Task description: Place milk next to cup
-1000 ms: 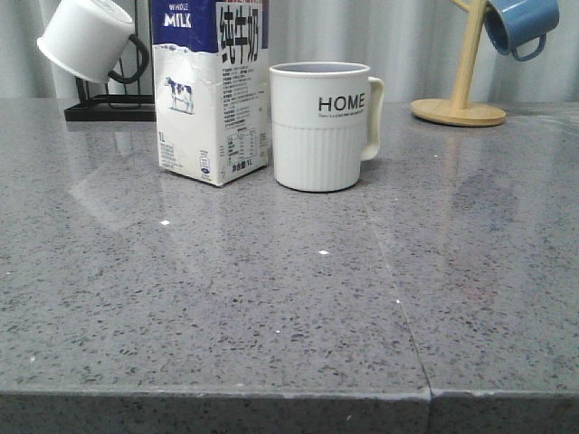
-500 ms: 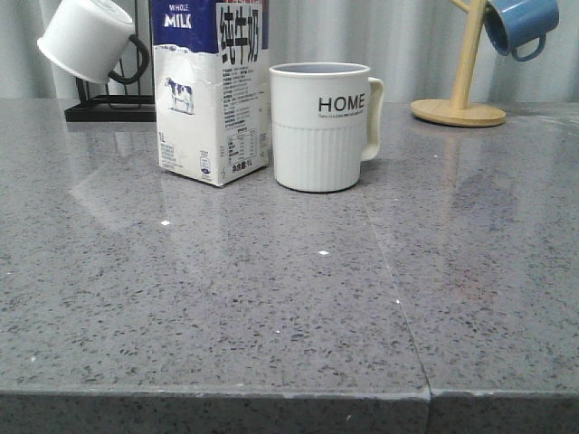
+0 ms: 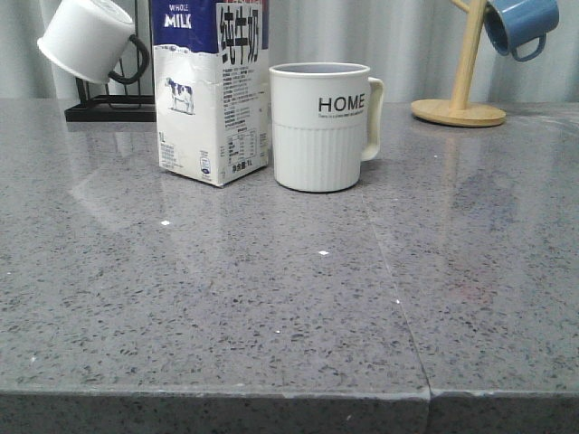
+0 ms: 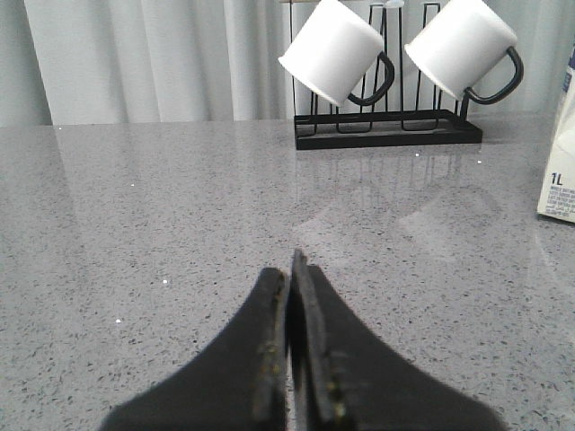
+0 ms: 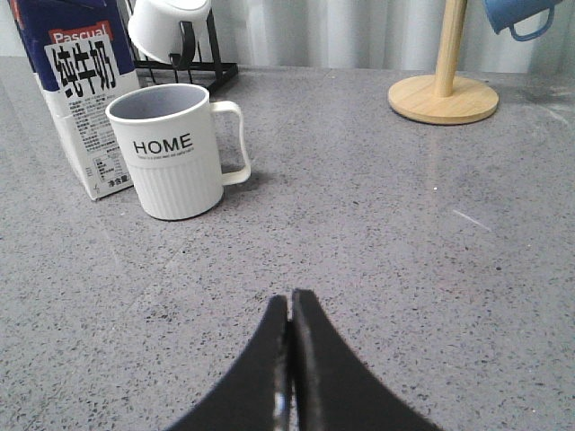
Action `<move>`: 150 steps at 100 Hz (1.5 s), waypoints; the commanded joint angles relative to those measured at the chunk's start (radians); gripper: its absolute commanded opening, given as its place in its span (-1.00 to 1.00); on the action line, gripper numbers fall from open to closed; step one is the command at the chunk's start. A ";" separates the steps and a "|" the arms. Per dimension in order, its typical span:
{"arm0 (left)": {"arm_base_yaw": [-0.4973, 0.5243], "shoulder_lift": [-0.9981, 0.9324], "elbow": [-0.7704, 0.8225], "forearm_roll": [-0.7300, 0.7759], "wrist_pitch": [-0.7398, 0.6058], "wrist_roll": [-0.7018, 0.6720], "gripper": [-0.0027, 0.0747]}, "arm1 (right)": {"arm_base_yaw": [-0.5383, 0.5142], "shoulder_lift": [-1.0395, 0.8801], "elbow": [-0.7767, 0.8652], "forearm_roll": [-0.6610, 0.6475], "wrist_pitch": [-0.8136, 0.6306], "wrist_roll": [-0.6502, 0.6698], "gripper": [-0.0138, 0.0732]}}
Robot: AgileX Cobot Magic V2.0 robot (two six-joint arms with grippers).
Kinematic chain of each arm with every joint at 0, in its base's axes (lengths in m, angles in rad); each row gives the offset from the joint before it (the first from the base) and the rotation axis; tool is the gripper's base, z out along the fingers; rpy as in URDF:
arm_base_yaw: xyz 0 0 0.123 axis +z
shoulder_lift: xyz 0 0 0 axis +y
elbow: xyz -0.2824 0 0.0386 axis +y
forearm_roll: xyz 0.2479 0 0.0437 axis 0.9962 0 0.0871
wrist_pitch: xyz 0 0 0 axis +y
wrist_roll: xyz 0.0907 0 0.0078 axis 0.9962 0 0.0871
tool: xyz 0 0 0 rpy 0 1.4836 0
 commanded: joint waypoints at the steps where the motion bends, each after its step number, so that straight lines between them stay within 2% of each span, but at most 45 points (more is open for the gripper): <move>1: 0.000 -0.030 0.061 -0.004 -0.087 -0.004 -0.98 | -0.004 0.011 -0.023 -0.003 -0.075 -0.002 -0.83; 44: 0.000 -0.030 0.061 -0.004 -0.087 -0.004 -0.98 | -0.004 0.011 -0.023 -0.004 -0.078 -0.002 -0.83; 62: 0.000 -0.030 0.061 -0.004 -0.087 -0.004 -0.98 | -0.047 0.011 0.010 -0.092 -0.112 -0.002 -0.83; 74: 0.000 -0.030 0.061 -0.004 -0.087 -0.004 -0.98 | -0.170 0.011 0.085 -0.068 -0.226 -0.002 -0.83; 88: 0.000 -0.030 0.061 -0.004 -0.087 -0.004 -0.98 | -0.328 0.011 0.216 -0.003 -0.472 -0.002 -0.83; 98: 0.000 -0.030 0.061 -0.004 -0.087 -0.004 -0.98 | -0.398 0.003 0.311 -0.001 -0.630 -0.002 -0.83; 124: 0.000 -0.030 0.061 -0.004 -0.087 -0.004 -0.98 | -0.423 -0.149 0.309 0.053 -0.435 -0.018 -0.83; 150: 0.000 -0.030 0.061 -0.004 -0.087 -0.004 -0.98 | -0.423 -0.147 0.309 0.095 -0.420 -0.108 -0.83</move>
